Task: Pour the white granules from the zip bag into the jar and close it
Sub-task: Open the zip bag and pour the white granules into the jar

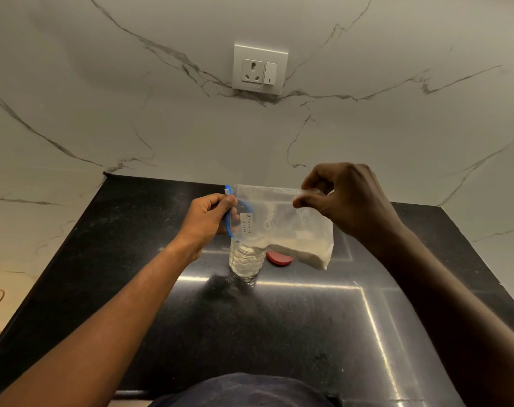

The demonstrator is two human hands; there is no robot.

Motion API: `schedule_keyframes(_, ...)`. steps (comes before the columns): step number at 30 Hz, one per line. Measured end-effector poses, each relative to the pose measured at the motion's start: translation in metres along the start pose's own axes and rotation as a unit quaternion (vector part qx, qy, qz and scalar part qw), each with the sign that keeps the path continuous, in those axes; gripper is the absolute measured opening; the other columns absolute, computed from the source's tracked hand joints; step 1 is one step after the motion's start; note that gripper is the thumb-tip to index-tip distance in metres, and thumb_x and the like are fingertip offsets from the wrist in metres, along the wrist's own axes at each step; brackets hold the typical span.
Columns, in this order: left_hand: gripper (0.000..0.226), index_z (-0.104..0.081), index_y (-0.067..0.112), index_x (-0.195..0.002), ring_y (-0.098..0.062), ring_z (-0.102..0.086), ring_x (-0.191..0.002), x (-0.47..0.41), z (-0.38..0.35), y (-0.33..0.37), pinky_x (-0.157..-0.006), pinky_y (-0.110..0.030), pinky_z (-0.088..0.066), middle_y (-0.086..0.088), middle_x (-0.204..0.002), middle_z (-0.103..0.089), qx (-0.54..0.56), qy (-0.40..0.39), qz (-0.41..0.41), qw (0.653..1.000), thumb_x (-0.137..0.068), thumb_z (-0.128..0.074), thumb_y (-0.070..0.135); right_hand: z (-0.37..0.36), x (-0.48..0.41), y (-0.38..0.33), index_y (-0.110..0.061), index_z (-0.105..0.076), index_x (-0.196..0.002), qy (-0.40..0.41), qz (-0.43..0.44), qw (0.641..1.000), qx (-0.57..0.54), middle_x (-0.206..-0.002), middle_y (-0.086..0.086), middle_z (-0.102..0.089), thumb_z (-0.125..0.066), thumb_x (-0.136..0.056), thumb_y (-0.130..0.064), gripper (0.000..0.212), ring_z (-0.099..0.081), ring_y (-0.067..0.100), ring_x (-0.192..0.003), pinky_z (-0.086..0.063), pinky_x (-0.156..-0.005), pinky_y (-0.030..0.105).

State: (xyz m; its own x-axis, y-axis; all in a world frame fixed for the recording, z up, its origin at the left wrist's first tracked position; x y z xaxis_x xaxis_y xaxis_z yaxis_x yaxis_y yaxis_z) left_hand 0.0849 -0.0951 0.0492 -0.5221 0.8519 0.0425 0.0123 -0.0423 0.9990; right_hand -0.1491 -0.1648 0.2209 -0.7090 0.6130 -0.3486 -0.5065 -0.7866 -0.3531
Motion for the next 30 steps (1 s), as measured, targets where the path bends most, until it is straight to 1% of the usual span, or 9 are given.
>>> schedule_keyframes(3,0.020,-0.075,0.016,-0.099,-0.015,-0.080,-0.087,0.001,0.001,0.001,-0.069,-0.032,-0.066,0.005,-0.085,-0.079,0.004,-0.007,-0.005,1.000,-0.106,-0.061,0.028,-0.001,0.001,0.002,-0.008,-0.080,-0.099,0.003,0.016,1.000,-0.006,-0.088,0.005,-0.079,-0.082,-0.088,-0.014,0.013,-0.074,0.016,-0.078,-0.063,-0.077,0.037)
schedule_keyframes(7,0.020,-0.076,0.018,-0.098,-0.014,-0.079,-0.085,0.000,0.000,0.001,-0.068,-0.030,-0.065,0.006,-0.084,-0.078,0.008,-0.005,-0.004,1.000,-0.106,-0.060,0.029,-0.003,0.002,0.001,-0.005,-0.078,-0.111,0.011,0.023,1.000,0.003,-0.103,0.008,-0.080,-0.071,-0.093,0.000,0.020,-0.075,0.017,-0.093,-0.061,-0.086,0.029)
schedule_keyframes(11,0.020,-0.077,0.019,-0.097,-0.017,-0.080,-0.087,0.001,0.000,-0.001,-0.068,-0.031,-0.065,0.002,-0.086,-0.078,0.019,0.000,0.001,1.000,-0.106,-0.061,0.028,-0.004,0.002,0.006,-0.008,-0.077,-0.107,0.019,-0.006,1.000,-0.014,-0.091,0.004,-0.078,-0.080,-0.089,-0.011,0.018,-0.068,0.008,-0.073,-0.054,-0.070,0.019)
schedule_keyframes(15,0.019,-0.077,0.021,-0.097,-0.018,-0.080,-0.088,0.003,-0.002,0.000,-0.067,-0.029,-0.065,0.002,-0.087,-0.079,0.029,-0.005,0.003,1.000,-0.106,-0.061,0.027,-0.005,0.005,0.007,-0.012,-0.077,-0.096,0.023,-0.011,1.000,0.002,-0.081,0.001,-0.074,-0.083,-0.087,-0.028,0.020,-0.068,0.016,-0.073,-0.055,-0.067,0.032)
schedule_keyframes(18,0.020,-0.076,0.020,-0.097,-0.017,-0.080,-0.087,0.003,-0.002,0.001,-0.067,-0.029,-0.065,0.004,-0.086,-0.079,0.022,-0.003,0.003,1.000,-0.106,-0.060,0.027,-0.008,0.004,0.007,-0.007,-0.077,-0.102,0.023,-0.001,1.000,0.012,-0.096,0.005,-0.077,-0.071,-0.096,-0.011,0.010,-0.070,0.020,-0.087,-0.055,-0.076,0.030)
schedule_keyframes(22,0.020,-0.076,0.018,-0.097,-0.019,-0.080,-0.089,0.005,-0.004,-0.001,-0.067,-0.029,-0.065,0.002,-0.089,-0.079,0.021,-0.004,0.004,1.000,-0.106,-0.060,0.027,-0.012,0.005,0.007,-0.002,-0.073,-0.116,0.038,0.005,0.999,-0.010,-0.106,0.010,-0.074,-0.057,-0.095,0.008,0.028,-0.070,0.023,-0.093,-0.059,-0.085,0.036)
schedule_keyframes(24,0.020,-0.076,0.017,-0.098,-0.021,-0.080,-0.092,0.006,-0.005,-0.002,-0.068,-0.030,-0.065,-0.003,-0.095,-0.079,0.026,-0.005,0.005,1.000,-0.106,-0.060,0.027,-0.012,0.005,0.008,-0.004,-0.067,-0.119,0.071,0.005,0.997,-0.036,-0.098,0.007,-0.073,-0.059,-0.096,0.006,0.027,-0.070,0.019,-0.090,-0.059,-0.082,0.033)
schedule_keyframes(27,0.020,-0.075,0.015,-0.098,-0.019,-0.080,-0.093,0.008,-0.006,-0.004,-0.067,-0.030,-0.065,0.000,-0.095,-0.079,0.030,-0.006,0.010,0.999,-0.106,-0.061,0.026,-0.012,0.005,0.007,-0.009,-0.062,-0.118,0.132,0.005,0.988,-0.079,-0.084,0.000,-0.070,-0.075,-0.094,-0.011,0.028,-0.067,0.009,-0.077,-0.052,-0.071,0.014)
schedule_keyframes(30,0.019,-0.075,0.016,-0.098,-0.016,-0.079,-0.094,0.008,-0.007,-0.003,-0.067,-0.028,-0.064,0.004,-0.093,-0.079,0.027,-0.007,0.012,1.000,-0.106,-0.061,0.026,-0.015,0.005,0.005,-0.009,-0.061,-0.114,0.155,0.014,0.982,-0.104,-0.075,-0.006,-0.066,-0.081,-0.089,-0.020,0.034,-0.065,0.008,-0.076,-0.051,-0.067,0.013)
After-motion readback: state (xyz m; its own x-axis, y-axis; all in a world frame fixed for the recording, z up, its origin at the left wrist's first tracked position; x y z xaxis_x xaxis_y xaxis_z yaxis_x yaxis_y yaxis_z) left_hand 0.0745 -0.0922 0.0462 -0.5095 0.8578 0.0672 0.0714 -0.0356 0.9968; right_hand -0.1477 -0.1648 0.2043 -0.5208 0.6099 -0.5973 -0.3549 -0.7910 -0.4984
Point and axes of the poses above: each hand's wrist, its own x-axis away from the middle knuckle, its own z-axis out of the back of the hand, y = z × x, the point moved 3 cm from there along -x, towards the middle knuckle
